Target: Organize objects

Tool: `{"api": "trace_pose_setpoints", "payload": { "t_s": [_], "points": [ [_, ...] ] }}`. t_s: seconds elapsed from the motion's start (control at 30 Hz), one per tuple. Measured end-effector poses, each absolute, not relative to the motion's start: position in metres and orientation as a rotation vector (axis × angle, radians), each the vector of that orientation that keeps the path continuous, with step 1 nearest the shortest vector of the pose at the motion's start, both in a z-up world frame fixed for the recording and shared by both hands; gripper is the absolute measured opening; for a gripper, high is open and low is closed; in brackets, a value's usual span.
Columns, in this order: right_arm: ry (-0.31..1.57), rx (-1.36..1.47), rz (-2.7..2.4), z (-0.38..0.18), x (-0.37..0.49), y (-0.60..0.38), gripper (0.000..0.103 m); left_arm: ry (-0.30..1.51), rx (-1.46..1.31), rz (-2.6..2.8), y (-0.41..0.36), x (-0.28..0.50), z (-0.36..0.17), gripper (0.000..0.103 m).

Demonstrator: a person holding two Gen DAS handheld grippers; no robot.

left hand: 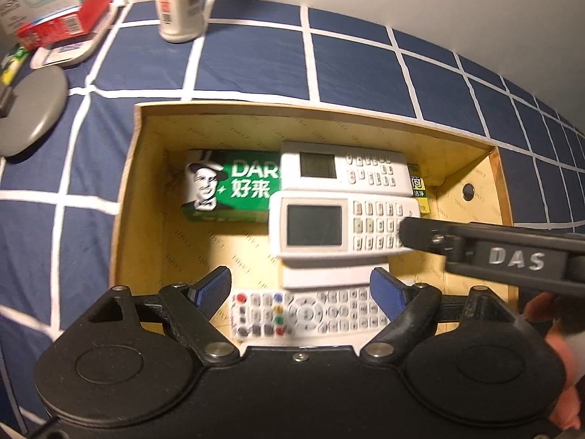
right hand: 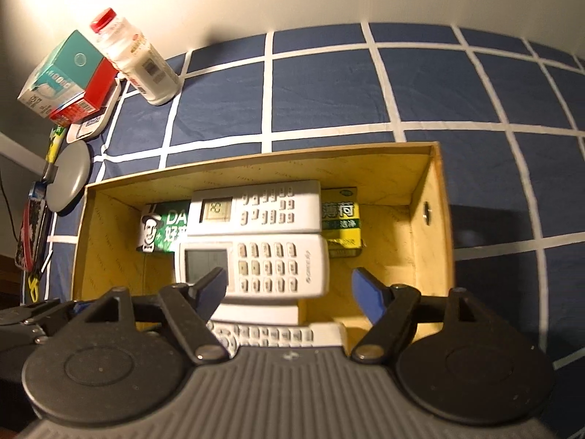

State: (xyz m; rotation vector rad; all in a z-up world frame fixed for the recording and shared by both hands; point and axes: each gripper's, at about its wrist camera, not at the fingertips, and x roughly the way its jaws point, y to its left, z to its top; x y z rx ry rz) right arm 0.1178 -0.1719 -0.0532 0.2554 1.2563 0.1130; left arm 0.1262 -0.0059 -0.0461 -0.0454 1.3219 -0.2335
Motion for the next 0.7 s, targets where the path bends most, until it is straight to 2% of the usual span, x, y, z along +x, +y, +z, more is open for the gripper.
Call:
{"api": "trace_pose_setpoints", "payload": {
  "t_s": [0.4, 0.7],
  "points": [
    [1.203, 0.186, 0.112, -0.017, 0.063, -0.179, 0.09, 1.249, -0.034, -0.174, 0.018, 0.086, -0.011, 0.087],
    [1.204, 0.186, 0.109, -0.011, 0.029, -0.19, 0.098, 1.223, -0.007, -0.144, 0.022, 0.057, -0.003, 0.099]
  ]
}}
